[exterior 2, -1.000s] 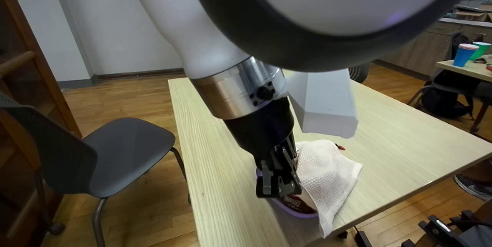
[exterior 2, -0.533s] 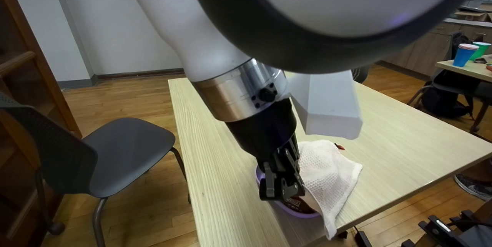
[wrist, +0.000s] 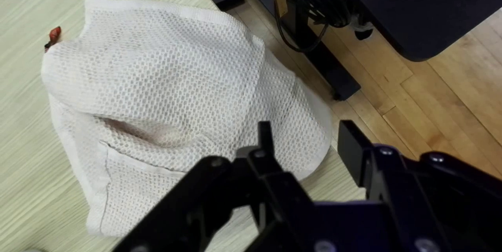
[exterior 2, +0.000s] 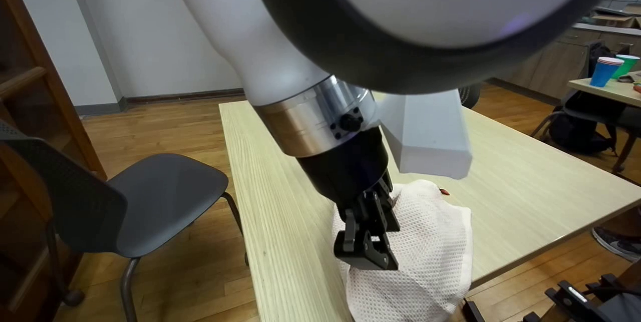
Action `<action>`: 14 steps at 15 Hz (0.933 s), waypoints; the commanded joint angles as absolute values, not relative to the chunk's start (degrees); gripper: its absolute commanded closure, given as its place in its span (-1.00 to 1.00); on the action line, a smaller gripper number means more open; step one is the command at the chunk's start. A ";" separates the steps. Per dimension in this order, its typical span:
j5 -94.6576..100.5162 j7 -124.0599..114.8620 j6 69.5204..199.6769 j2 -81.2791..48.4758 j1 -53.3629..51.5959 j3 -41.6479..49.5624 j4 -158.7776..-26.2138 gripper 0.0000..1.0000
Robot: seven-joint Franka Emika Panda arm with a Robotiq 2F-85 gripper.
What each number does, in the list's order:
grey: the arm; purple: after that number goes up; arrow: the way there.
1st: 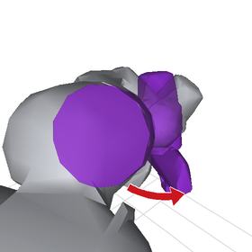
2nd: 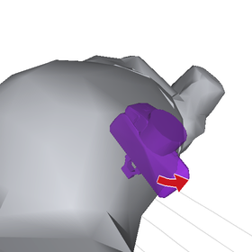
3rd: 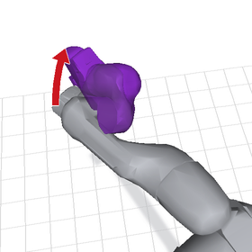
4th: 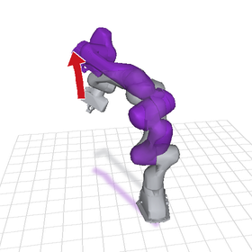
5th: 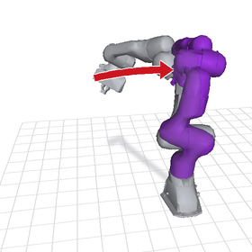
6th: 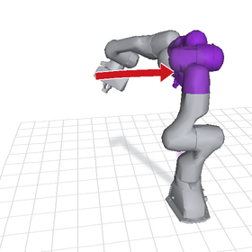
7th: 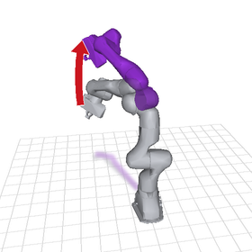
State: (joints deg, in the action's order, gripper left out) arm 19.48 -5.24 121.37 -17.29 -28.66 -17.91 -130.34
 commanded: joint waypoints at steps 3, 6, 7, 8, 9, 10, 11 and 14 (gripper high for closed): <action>19.09 -4.27 120.34 -16.68 -26.70 -18.34 -130.06 -0.89; 18.62 -4.40 121.31 -17.10 -25.48 -17.81 -129.93 -1.00; 18.64 -4.33 121.70 -17.24 -25.03 -17.60 -129.93 -1.00; 18.84 -4.45 122.07 -17.35 -24.61 -17.25 -129.93 -1.00; 19.12 -4.09 122.38 -17.49 -24.09 -16.88 -129.95 -1.00; 19.27 -3.46 122.74 -17.68 -23.36 -16.48 -130.00 -1.00; 19.15 -3.28 123.14 -17.92 -22.82 -16.13 -129.90 -1.00; 17.46 -1.82 125.03 -19.30 -20.60 -15.17 -129.12 -1.00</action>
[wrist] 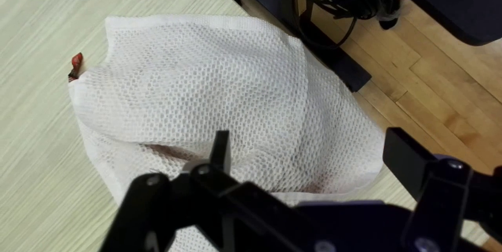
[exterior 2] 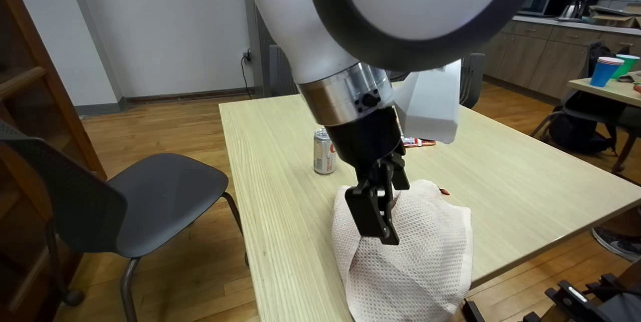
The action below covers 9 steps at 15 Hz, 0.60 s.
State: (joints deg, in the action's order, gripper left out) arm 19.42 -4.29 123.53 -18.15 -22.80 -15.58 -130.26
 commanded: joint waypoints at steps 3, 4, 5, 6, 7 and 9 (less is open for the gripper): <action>14.97 -3.17 126.40 -21.23 -19.31 -14.29 -127.06 -1.00; 13.30 -3.25 126.58 -22.16 -18.79 -14.08 -125.90 -1.00; 11.93 -4.00 126.73 -23.11 -18.66 -13.86 -124.74 -1.00; 10.30 -4.75 126.91 -24.05 -18.49 -13.65 -123.58 -1.00; 8.87 -5.33 127.09 -24.81 -18.42 -13.45 -122.67 -1.00; 6.20 -7.23 127.97 -26.40 -18.40 -12.83 -121.08 -1.00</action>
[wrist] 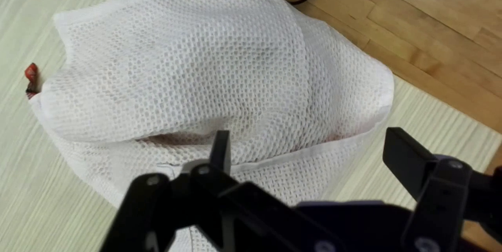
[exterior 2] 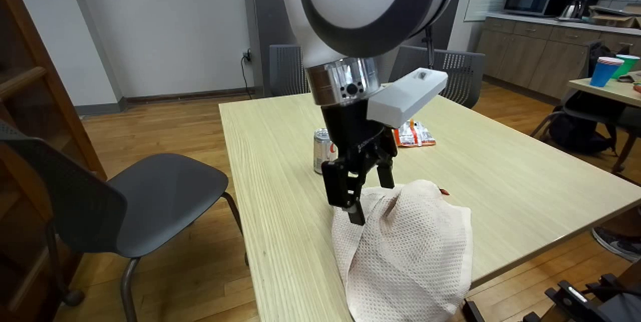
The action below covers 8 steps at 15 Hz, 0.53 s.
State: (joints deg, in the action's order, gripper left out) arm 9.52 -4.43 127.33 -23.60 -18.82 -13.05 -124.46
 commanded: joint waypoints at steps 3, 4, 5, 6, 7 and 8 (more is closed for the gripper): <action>3.38 -11.14 130.33 -28.66 -18.74 -11.41 -119.75 -1.00; 2.47 -12.10 131.18 -29.30 -18.66 -11.09 -119.54 -1.00; 1.72 -13.22 132.32 -29.92 -18.74 -10.67 -119.37 -1.00; 1.17 -14.46 133.54 -30.41 -18.87 -10.16 -119.39 -1.00; 0.72 -15.70 134.56 -30.93 -19.06 -9.65 -119.28 -1.00; 0.02 -16.63 135.43 -31.15 -18.94 -9.28 -119.40 -1.00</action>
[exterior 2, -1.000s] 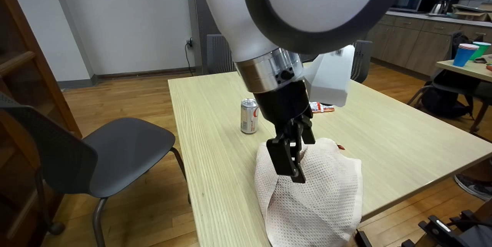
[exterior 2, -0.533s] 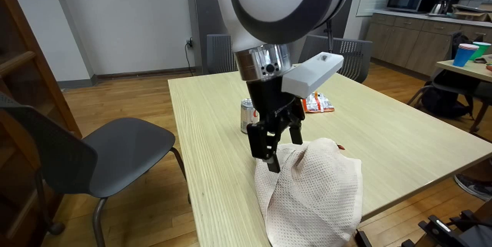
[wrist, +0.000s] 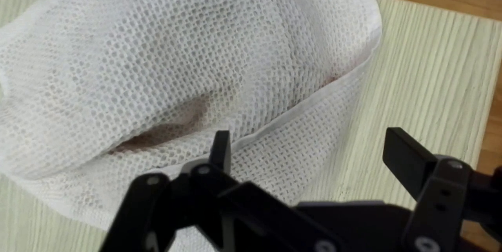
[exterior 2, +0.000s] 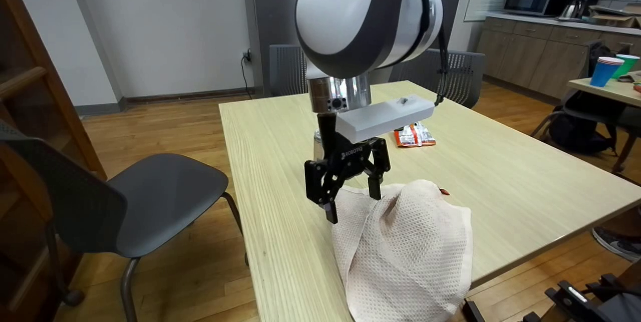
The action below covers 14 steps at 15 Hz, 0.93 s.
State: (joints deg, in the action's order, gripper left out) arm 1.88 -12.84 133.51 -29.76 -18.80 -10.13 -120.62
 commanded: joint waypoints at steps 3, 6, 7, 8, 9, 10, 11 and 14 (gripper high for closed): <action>-0.60 -19.78 137.69 -31.71 -19.27 -7.85 -119.78 -1.00; -1.21 -22.14 138.59 -32.07 -19.20 -6.82 -120.03 -1.00; -1.39 -22.77 138.72 -32.17 -19.22 -6.60 -120.09 -1.00; -1.64 -23.32 138.78 -32.06 -19.20 -6.38 -120.32 -1.00; -1.79 -24.02 138.83 -32.08 -19.24 -6.11 -120.42 -1.00; -2.08 -24.50 138.81 -32.00 -19.10 -5.98 -120.55 -1.00; -2.19 -25.02 138.80 -31.89 -19.05 -5.80 -120.66 -1.00; -2.52 -26.48 138.76 -31.99 -19.09 -5.19 -120.78 -1.00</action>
State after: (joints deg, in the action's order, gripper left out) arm -1.40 -24.21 138.31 -32.15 -18.82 -5.74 -120.52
